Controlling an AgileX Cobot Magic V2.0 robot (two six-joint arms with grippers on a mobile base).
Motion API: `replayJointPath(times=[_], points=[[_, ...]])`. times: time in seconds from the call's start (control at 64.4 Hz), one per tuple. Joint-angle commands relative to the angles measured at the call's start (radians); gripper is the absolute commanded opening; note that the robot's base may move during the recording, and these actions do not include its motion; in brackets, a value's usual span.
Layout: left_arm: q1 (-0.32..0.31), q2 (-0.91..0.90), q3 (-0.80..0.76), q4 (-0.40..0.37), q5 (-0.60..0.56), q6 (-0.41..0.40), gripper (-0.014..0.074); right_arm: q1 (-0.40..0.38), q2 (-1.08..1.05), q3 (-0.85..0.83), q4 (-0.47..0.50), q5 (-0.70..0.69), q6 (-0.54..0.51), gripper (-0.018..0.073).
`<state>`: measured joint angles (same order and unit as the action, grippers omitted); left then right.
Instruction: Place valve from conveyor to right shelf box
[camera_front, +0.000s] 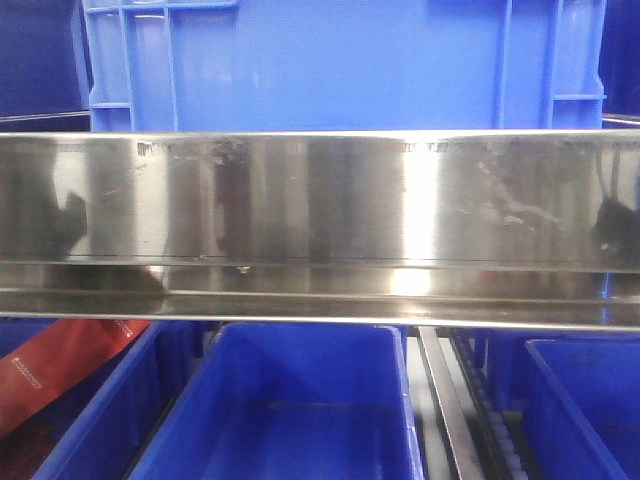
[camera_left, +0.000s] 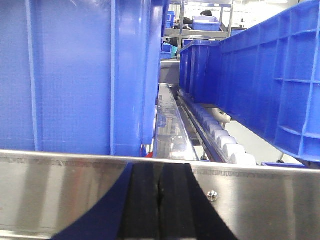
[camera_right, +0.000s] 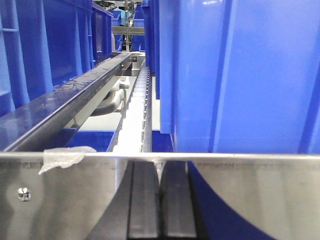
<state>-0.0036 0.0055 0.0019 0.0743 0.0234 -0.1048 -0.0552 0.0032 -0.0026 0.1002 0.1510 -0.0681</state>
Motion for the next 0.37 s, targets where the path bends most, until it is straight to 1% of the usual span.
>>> replayJointPath(times=[0.0,0.357], points=[[0.001,-0.006,-0.002,-0.005,-0.016,0.000,-0.0111,-0.002,-0.003,0.003,0.000,-0.016,0.001,-0.0154],[0.001,-0.006,-0.002,-0.005,-0.016,0.000,-0.0111,-0.002,-0.003,0.003,0.000,-0.016,0.001,-0.0154]])
